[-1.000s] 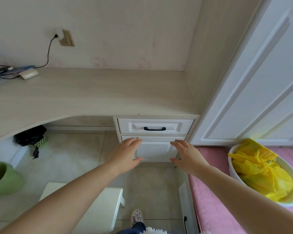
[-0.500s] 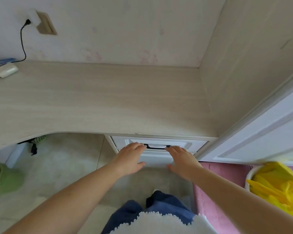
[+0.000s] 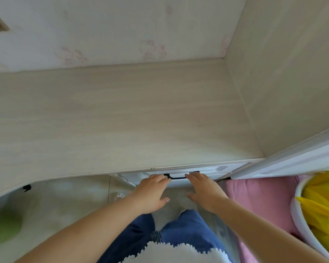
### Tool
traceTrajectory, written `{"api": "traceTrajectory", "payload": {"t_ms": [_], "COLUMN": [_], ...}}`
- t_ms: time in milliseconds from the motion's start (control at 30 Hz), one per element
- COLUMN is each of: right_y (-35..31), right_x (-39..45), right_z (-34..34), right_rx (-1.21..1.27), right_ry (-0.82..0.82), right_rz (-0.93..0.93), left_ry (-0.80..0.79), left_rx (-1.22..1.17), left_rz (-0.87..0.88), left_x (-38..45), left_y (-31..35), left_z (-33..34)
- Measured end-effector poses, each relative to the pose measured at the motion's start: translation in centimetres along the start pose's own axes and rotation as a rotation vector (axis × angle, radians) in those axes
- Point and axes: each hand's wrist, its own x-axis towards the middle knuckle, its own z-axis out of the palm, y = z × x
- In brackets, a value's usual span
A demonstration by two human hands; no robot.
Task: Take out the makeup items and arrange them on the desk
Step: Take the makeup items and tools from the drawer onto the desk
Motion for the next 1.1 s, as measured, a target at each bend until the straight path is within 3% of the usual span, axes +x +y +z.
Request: {"api": "traceTrajectory", "payload": {"t_ms": [233,367,767,967,1100], "right_y": [0.1,0.1,0.0,-1.8,-2.9], "right_x": [2.8,3.3,6.1,5.9,4.0], "right_z": [3.9,6.1,10.8,12.8,14.2], "right_rx": [0.034,-0.02,-0.005,0.011,0.044], "right_ry": [0.185,0.417,0.994,1.101,1.066], "right_rz": [0.068,0.071,0.116,0.256,0.334], "left_ry": [-0.077,-0.04,0.54,0.565,0.463], "left_rx": [0.189,0.176,0.175,0.199,0.201], "left_rz": [0.285,0.359,0.44,0.468,0.456], "left_x": [4.0,5.1,8.2,7.5,5.5], "left_y": [-4.1,-4.7,-5.5,-5.9,-4.6], "left_z": [1.8,3.1,10.2,11.0,11.6]}}
